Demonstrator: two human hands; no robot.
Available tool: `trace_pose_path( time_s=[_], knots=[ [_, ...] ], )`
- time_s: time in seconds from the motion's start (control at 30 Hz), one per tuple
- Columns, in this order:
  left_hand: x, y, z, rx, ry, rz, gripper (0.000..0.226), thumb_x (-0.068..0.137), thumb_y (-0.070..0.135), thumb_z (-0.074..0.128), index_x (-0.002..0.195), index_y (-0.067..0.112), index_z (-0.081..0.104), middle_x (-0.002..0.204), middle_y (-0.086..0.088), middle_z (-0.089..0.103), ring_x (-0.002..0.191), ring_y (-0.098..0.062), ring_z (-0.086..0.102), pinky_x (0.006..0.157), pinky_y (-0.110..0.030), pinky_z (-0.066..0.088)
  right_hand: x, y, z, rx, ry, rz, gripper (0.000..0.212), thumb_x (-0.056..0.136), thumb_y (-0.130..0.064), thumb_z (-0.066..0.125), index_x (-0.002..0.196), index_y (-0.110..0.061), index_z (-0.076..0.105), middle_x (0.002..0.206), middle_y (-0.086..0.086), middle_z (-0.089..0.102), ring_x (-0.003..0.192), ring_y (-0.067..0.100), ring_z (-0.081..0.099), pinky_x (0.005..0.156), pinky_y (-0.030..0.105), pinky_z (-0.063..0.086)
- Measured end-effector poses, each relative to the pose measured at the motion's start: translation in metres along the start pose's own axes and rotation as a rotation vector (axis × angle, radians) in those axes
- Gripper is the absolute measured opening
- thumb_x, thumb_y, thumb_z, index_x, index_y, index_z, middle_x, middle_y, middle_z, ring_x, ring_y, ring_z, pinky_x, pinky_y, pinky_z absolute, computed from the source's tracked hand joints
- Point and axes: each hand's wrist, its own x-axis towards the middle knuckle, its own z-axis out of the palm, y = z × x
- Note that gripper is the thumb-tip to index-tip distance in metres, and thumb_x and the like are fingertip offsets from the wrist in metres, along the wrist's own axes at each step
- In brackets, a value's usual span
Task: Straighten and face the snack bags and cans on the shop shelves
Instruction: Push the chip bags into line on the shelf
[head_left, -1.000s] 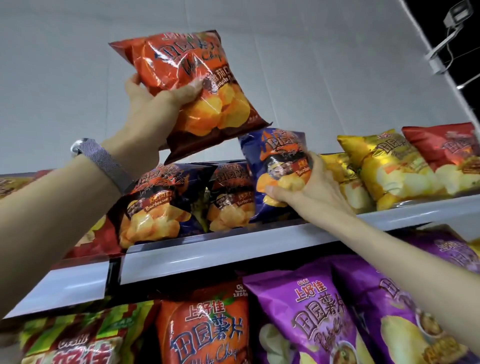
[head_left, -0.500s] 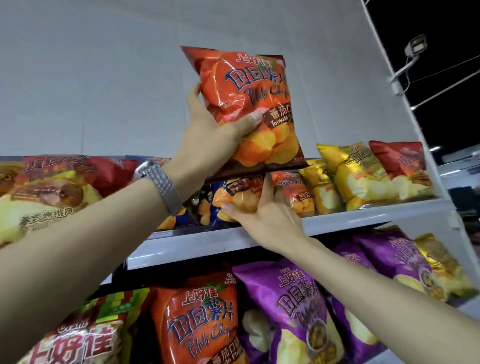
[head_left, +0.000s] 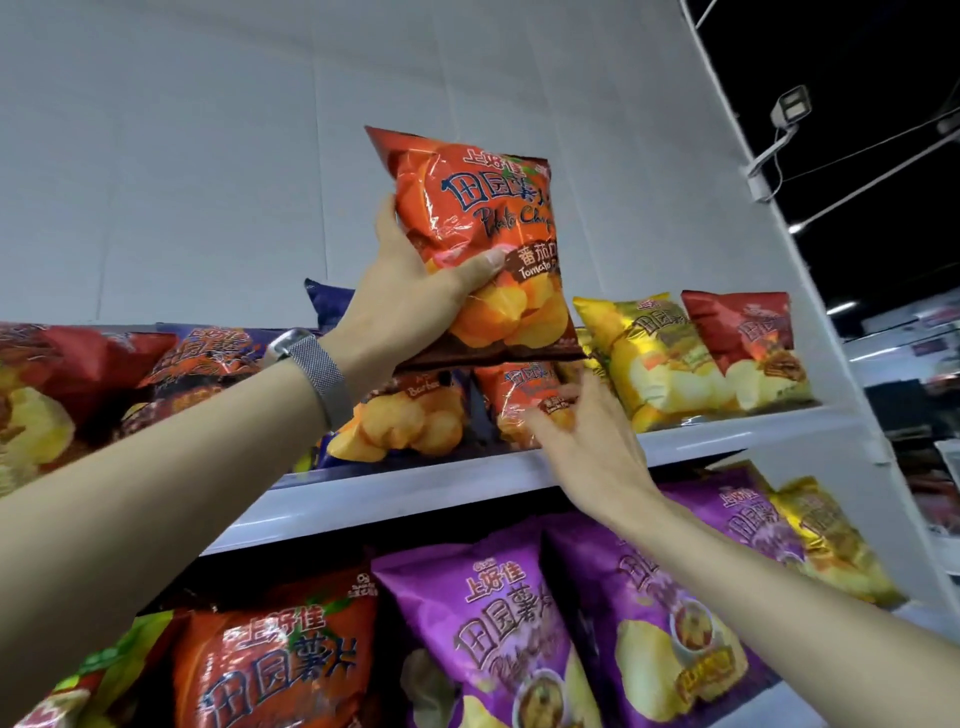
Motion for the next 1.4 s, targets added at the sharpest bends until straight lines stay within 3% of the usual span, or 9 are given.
trace_pose_path(
  time_s=[0.2, 0.33, 0.43, 0.5, 0.63, 0.8, 1.1, 1.3, 1.4],
  knots=[
    [0.018, -0.019, 0.059, 0.153, 0.012, -0.059, 0.109, 0.069, 0.064, 0.088, 0.155, 0.037, 0.027, 0.136, 0.011, 0.063, 0.118, -0.015, 0.068, 0.103, -0.045, 0.057, 0.033, 0.046, -0.037, 0.103, -0.014, -0.036, 0.093, 0.082, -0.051, 0.06, 0.162, -0.029, 0.019, 0.155, -0.005, 0.046, 0.137, 0.021, 0.049, 0.113, 0.048, 0.043],
    [0.015, -0.038, 0.094, 0.305, 0.022, -0.155, 0.116, 0.061, 0.086, 0.079, 0.156, 0.054, 0.019, 0.148, -0.002, 0.053, 0.133, -0.027, 0.057, 0.113, -0.051, 0.049, 0.052, 0.062, -0.05, 0.026, -0.092, -0.095, 0.073, 0.084, -0.049, 0.056, 0.153, -0.03, 0.039, 0.136, -0.005, 0.063, 0.124, 0.022, 0.059, 0.102, 0.044, 0.051],
    [0.007, -0.052, 0.117, 0.41, 0.038, -0.274, 0.103, 0.082, 0.067, 0.077, 0.161, 0.047, 0.014, 0.153, -0.013, 0.032, 0.143, -0.035, 0.039, 0.121, -0.045, 0.036, 0.058, 0.073, -0.053, -0.086, -0.205, -0.162, 0.063, 0.088, -0.049, 0.055, 0.146, -0.026, 0.047, 0.129, 0.0, 0.068, 0.121, 0.028, 0.061, 0.095, 0.041, 0.052],
    [0.006, -0.061, 0.128, 0.424, 0.056, -0.346, 0.097, 0.085, 0.061, 0.077, 0.161, 0.041, 0.02, 0.152, -0.016, 0.032, 0.144, -0.037, 0.036, 0.122, -0.046, 0.035, 0.061, 0.081, -0.05, -0.183, -0.258, -0.202, 0.056, 0.093, -0.048, 0.053, 0.141, -0.02, 0.049, 0.132, 0.007, 0.065, 0.124, 0.033, 0.058, 0.095, 0.042, 0.051],
    [0.021, -0.082, 0.142, 0.401, 0.095, -0.475, 0.107, 0.062, 0.072, 0.075, 0.154, 0.029, 0.039, 0.149, -0.01, 0.051, 0.138, -0.032, 0.049, 0.117, -0.05, 0.043, 0.072, 0.089, -0.046, -0.254, -0.327, -0.204, 0.049, 0.097, -0.052, 0.045, 0.132, -0.018, 0.051, 0.132, 0.012, 0.062, 0.133, 0.038, 0.05, 0.099, 0.046, 0.046],
    [0.04, -0.099, 0.159, 0.356, 0.075, -0.555, 0.113, 0.058, 0.062, 0.074, 0.154, 0.019, 0.033, 0.142, -0.008, 0.057, 0.128, -0.032, 0.059, 0.111, -0.049, 0.05, 0.087, 0.088, -0.04, -0.278, -0.364, -0.164, 0.054, 0.097, -0.051, 0.047, 0.131, -0.01, 0.055, 0.133, 0.017, 0.062, 0.126, 0.039, 0.055, 0.097, 0.045, 0.046],
    [0.056, -0.156, 0.147, 0.56, -0.016, -0.643, 0.133, 0.037, 0.099, 0.064, 0.142, 0.018, 0.057, 0.13, -0.008, 0.07, 0.113, -0.03, 0.07, 0.103, -0.044, 0.056, 0.097, 0.078, -0.034, -0.312, -0.435, -0.135, 0.058, 0.098, -0.05, 0.048, 0.139, -0.011, 0.058, 0.144, 0.017, 0.056, 0.139, 0.037, 0.046, 0.106, 0.043, 0.042],
    [0.036, -0.115, 0.164, 0.751, -0.028, -0.636, 0.099, 0.07, 0.063, 0.052, 0.152, 0.009, 0.041, 0.155, -0.023, 0.036, 0.141, -0.041, 0.043, 0.119, -0.047, 0.039, 0.095, 0.075, -0.035, -0.322, -0.437, -0.141, 0.051, 0.099, -0.047, 0.049, 0.133, -0.012, 0.062, 0.138, 0.018, 0.059, 0.132, 0.039, 0.051, 0.104, 0.043, 0.041],
    [0.036, -0.117, 0.167, 0.702, -0.117, -0.655, 0.082, 0.083, 0.049, 0.056, 0.151, 0.005, 0.043, 0.153, -0.026, 0.044, 0.141, -0.042, 0.044, 0.118, -0.046, 0.041, 0.096, 0.075, -0.034, -0.308, -0.428, -0.128, 0.051, 0.097, -0.047, 0.048, 0.132, -0.013, 0.062, 0.136, 0.018, 0.06, 0.13, 0.04, 0.052, 0.099, 0.043, 0.044]
  ],
)
